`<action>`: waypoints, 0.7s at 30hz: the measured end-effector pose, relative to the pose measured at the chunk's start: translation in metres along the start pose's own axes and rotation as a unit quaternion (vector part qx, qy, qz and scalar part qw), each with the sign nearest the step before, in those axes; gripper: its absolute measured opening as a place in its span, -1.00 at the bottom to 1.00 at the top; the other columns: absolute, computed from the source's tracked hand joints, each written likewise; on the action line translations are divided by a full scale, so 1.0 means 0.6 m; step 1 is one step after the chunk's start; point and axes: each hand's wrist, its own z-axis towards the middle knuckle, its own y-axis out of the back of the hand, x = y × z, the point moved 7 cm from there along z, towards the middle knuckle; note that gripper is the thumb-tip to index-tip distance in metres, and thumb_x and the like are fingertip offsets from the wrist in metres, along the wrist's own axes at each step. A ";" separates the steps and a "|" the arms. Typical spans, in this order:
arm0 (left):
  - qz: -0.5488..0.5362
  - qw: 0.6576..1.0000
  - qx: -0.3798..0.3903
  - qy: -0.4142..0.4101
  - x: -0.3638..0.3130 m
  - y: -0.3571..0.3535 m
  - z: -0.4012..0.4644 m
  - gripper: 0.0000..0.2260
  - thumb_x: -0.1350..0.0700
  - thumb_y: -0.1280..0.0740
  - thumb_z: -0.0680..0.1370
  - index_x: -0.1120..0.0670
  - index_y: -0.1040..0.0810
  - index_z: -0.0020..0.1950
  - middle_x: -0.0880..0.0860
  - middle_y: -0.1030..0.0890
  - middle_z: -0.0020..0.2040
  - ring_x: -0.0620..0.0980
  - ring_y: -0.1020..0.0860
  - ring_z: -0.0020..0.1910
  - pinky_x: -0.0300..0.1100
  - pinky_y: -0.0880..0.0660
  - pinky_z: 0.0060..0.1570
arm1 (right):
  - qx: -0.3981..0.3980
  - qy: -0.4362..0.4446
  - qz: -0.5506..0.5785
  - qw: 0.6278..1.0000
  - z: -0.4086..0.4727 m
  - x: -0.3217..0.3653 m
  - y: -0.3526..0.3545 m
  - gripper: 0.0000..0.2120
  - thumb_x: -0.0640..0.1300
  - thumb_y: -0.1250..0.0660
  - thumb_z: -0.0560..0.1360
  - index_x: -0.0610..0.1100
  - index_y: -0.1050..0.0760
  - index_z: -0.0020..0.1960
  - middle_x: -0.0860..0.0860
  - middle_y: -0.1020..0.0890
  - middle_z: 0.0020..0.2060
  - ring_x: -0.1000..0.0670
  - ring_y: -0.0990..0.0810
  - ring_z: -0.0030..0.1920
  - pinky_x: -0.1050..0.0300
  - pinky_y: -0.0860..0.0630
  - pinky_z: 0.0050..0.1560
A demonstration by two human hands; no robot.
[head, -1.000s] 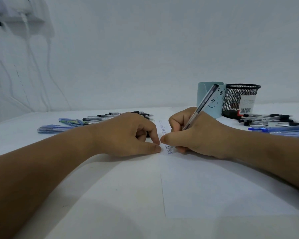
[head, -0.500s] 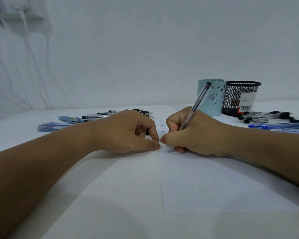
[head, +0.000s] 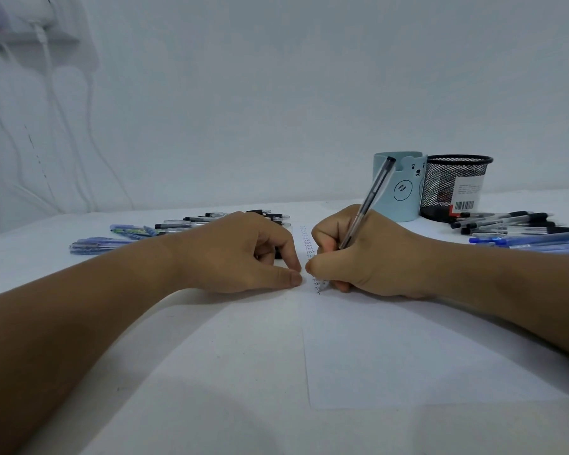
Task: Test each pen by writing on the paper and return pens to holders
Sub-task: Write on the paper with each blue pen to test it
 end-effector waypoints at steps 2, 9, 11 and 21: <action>-0.003 1.000 -0.001 0.000 0.000 0.000 0.000 -0.94 -0.04 -0.49 0.51 -0.09 -0.67 -0.11 -0.07 -0.45 -0.46 -0.11 -0.37 -0.43 -0.27 -0.34 -0.32 | -0.003 -0.002 0.011 1.000 -0.001 0.000 0.000 -0.60 -0.30 -0.39 0.44 -0.10 -0.27 -0.45 -0.09 -0.49 -0.54 0.06 -0.33 -0.52 0.23 -0.25 -0.45; -0.003 1.000 0.003 0.004 0.001 0.001 0.001 -0.93 -0.05 -0.49 0.51 -0.08 -0.67 -0.10 -0.07 -0.45 -0.46 -0.11 -0.37 -0.43 -0.27 -0.34 -0.32 | 0.001 0.006 0.009 1.000 0.003 -0.002 0.000 -0.60 -0.32 -0.38 0.42 -0.10 -0.26 -0.46 -0.08 -0.45 -0.56 -0.03 -0.35 -0.46 0.16 -0.24 -0.39; 0.001 1.000 0.004 0.005 0.001 0.001 0.000 -0.93 -0.05 -0.48 0.51 -0.09 -0.67 -0.10 -0.08 -0.44 -0.46 -0.12 -0.37 -0.44 -0.30 -0.33 -0.33 | 0.004 0.008 0.009 1.000 0.002 -0.001 0.000 -0.59 -0.35 -0.37 0.43 -0.11 -0.26 -0.46 -0.10 -0.44 -0.56 0.01 -0.34 -0.50 0.20 -0.25 -0.42; -0.001 1.000 0.005 0.009 0.002 0.000 0.000 -0.93 -0.06 -0.48 0.51 -0.09 -0.67 -0.10 -0.08 -0.44 -0.46 -0.09 -0.37 -0.43 -0.28 -0.34 -0.32 | 0.006 0.009 0.000 1.000 0.006 -0.003 0.002 -0.58 -0.34 -0.37 0.43 -0.08 -0.24 -0.47 -0.04 -0.43 -0.58 -0.01 -0.37 -0.48 0.20 -0.26 -0.42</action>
